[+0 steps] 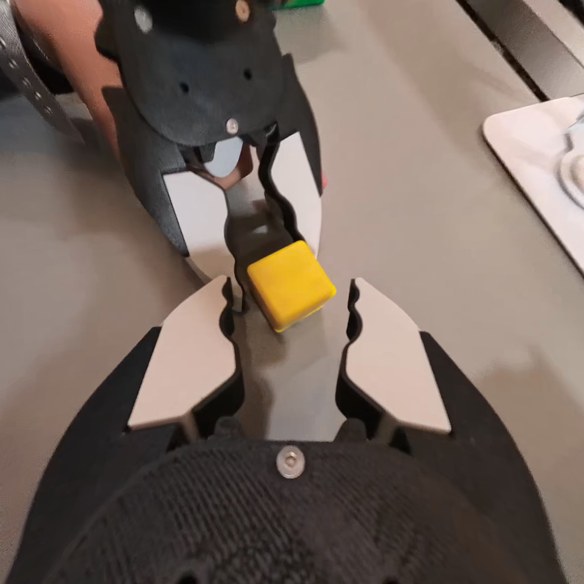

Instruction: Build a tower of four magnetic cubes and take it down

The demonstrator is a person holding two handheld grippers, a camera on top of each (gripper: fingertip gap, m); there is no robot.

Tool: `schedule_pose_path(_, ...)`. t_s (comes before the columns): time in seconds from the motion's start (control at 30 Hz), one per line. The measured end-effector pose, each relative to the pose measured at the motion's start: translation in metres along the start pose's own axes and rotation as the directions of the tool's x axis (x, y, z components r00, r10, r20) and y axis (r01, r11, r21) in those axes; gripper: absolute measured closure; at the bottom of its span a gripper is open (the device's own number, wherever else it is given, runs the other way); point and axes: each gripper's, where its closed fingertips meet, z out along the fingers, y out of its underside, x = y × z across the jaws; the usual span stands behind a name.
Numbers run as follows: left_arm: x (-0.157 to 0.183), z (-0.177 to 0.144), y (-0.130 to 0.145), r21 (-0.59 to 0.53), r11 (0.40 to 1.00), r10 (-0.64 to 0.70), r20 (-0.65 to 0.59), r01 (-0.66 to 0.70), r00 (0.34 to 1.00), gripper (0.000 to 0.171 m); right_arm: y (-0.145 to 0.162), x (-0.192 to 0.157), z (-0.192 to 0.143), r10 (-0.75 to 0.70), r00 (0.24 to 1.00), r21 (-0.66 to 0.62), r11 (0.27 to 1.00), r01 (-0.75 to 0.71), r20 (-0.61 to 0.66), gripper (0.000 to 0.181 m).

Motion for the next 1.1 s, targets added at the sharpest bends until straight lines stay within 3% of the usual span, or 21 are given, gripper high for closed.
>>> schedule_pose_path(0.07, 0.000, -0.001, 0.001, -0.002, 1.000, -0.007, -0.006, 0.007, 1.000, 0.117, 0.002, 0.000, 0.007, 0.022, 1.000, 0.027, 0.999, -0.022, -0.011, 0.117)
schedule_pose_path(0.2, 0.003, -0.001, 0.001, 0.000, 1.000, 0.000, -0.025, 0.000, 1.000, 0.112, 0.002, -0.001, 0.010, 0.123, 0.991, 0.059, 0.990, -0.126, 0.051, 0.115)
schedule_pose_path(0.43, 0.005, -0.002, 0.002, -0.002, 1.000, 0.010, -0.034, -0.010, 0.999, 0.108, 0.004, -0.005, 0.012, 0.174, 0.978, 0.082, 0.980, -0.183, 0.112, 0.117)
schedule_pose_path(0.87, 0.005, -0.002, 0.002, 0.003, 1.000, 0.003, -0.051, -0.003, 0.999, 0.105, 0.007, -0.004, 0.014, 0.078, 0.996, 0.046, 0.996, -0.080, 0.038, 0.129)
schedule_pose_path(1.1, 0.002, -0.004, 0.000, 0.018, 0.999, -0.038, -0.060, 0.039, 0.997, 0.103, -0.008, 0.022, -0.018, 0.103, 0.992, 0.063, 0.993, -0.099, -0.066, 0.130)
